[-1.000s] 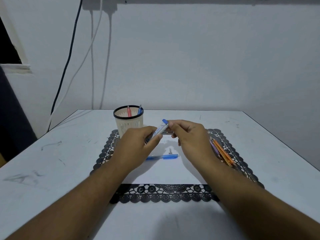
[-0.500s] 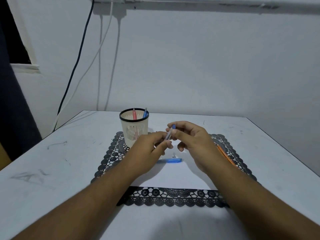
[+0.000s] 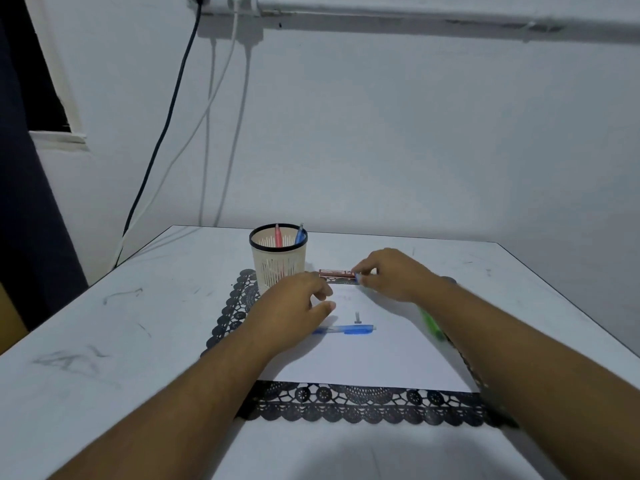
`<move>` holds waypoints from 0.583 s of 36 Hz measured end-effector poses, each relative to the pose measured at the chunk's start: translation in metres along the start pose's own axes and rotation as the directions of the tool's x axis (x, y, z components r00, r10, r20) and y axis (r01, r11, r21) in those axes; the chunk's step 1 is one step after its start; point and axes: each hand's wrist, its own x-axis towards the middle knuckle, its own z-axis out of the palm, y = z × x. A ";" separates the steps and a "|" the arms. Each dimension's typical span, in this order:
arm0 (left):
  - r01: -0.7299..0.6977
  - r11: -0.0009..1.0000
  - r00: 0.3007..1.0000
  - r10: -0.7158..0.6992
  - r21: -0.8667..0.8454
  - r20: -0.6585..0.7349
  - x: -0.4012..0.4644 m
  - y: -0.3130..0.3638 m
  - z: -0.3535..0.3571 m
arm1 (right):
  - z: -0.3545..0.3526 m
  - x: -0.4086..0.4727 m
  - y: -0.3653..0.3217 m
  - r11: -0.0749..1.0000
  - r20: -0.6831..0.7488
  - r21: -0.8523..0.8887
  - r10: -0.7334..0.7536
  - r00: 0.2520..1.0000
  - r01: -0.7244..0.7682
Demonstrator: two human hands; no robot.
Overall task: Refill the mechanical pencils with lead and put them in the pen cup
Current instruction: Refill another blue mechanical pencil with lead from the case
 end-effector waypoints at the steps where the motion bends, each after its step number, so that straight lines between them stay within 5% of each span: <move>1: -0.008 1.000 1.000 0.008 0.014 -0.001 0.000 0.000 0.000 | 0.002 0.004 0.001 1.000 0.025 -0.026 0.002 1.000 -0.001; 17: -0.054 0.995 0.999 0.053 0.079 0.014 0.002 0.000 0.000 | 0.014 0.057 -0.020 0.979 0.139 -0.202 0.070 0.988 -0.041; 21: -0.115 0.992 0.993 0.116 0.053 -0.019 -0.001 0.005 -0.005 | 0.013 0.054 -0.023 0.958 0.072 -0.286 -0.009 0.997 0.029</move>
